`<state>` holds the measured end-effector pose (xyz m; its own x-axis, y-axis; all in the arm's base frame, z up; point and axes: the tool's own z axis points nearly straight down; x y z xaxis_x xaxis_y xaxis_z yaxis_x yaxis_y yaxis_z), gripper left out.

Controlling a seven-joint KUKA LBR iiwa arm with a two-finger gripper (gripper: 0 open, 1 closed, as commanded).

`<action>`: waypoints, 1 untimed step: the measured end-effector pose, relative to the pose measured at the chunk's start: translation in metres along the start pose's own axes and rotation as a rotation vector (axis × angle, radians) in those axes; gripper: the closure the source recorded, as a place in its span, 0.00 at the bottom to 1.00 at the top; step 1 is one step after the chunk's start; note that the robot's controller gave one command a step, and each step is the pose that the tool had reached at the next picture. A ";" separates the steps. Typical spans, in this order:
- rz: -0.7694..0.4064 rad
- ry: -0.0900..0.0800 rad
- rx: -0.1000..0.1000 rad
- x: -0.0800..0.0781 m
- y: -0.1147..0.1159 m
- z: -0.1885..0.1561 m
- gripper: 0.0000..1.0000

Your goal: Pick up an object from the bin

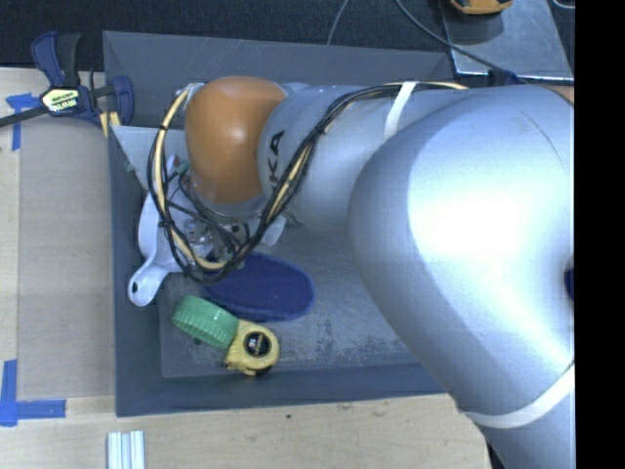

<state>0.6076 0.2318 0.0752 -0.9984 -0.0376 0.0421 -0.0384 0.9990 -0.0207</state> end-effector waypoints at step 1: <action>0.000 0.000 0.000 0.000 0.000 0.000 1.00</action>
Offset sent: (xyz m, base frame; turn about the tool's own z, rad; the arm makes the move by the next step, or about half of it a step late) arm 0.0000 0.0000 0.0000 0.0000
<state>0.6076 0.2318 0.0752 -0.9984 -0.0375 0.0421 -0.0384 0.9990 -0.0206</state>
